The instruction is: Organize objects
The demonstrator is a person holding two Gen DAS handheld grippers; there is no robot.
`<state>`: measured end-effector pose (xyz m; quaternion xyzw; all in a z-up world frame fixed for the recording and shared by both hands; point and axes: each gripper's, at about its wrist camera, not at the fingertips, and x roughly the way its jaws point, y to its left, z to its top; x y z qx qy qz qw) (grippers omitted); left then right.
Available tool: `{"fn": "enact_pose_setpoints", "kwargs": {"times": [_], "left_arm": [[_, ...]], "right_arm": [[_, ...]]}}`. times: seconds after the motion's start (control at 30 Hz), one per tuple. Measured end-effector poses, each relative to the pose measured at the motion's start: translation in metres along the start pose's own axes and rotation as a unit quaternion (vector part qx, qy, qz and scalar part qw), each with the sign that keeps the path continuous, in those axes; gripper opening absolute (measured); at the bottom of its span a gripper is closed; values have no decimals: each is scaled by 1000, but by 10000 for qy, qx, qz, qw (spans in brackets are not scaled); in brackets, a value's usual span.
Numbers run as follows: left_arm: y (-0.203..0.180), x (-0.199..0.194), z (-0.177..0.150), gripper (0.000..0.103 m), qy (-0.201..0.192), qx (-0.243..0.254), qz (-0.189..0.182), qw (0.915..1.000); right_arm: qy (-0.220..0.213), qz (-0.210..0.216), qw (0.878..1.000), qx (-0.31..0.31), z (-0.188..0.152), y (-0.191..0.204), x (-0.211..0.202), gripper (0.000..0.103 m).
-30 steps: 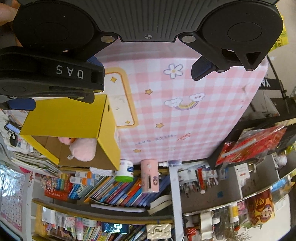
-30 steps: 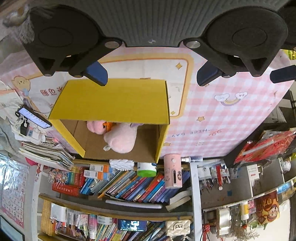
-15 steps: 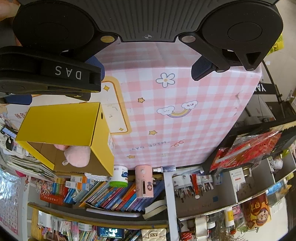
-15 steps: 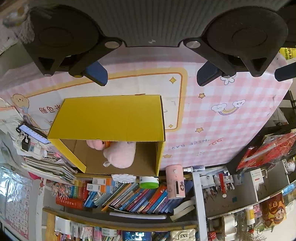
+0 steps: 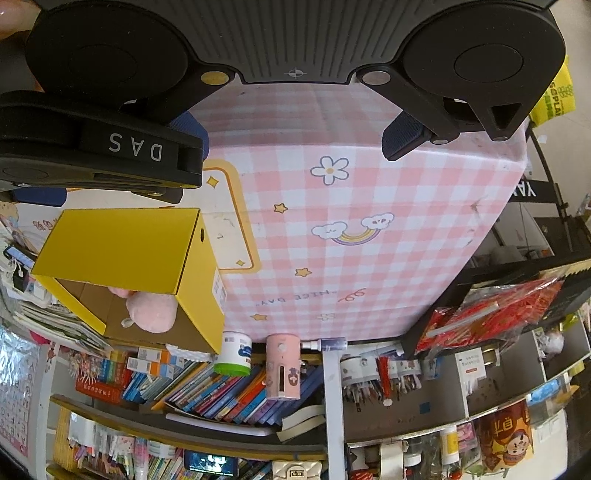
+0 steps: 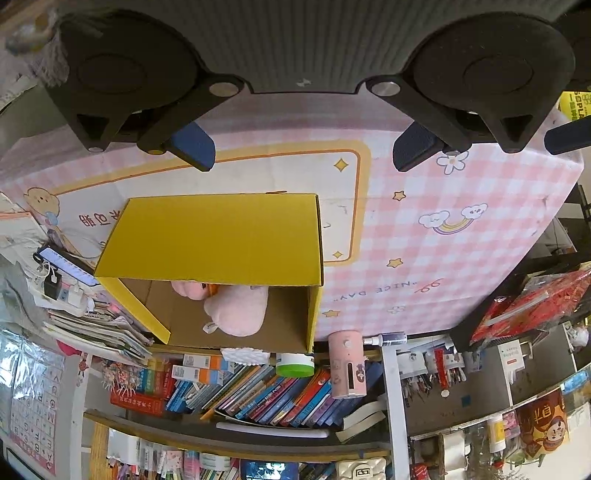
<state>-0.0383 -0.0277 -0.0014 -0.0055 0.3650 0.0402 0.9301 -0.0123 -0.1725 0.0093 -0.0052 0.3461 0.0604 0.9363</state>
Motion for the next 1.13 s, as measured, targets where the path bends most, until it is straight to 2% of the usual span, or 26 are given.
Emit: {"fn": "enact_pose_setpoints", "kwargs": {"times": [0.37, 0.8, 0.97, 1.13], "left_arm": [[4, -5, 1, 101, -119, 13, 49, 9999], [7, -4, 0, 101, -150, -58, 14, 9999], [8, -2, 0, 101, -45, -137, -49, 9999], [5, -3, 1, 101, -82, -51, 43, 9999]], "right_arm": [[-62, 50, 10000, -15, 2, 4, -3, 103], [-55, 66, 10000, -8, 2, 7, -3, 103], [-41, 68, 10000, -9, 2, 8, -3, 103], [-31, 71, 10000, -1, 2, 9, -2, 103]]}}
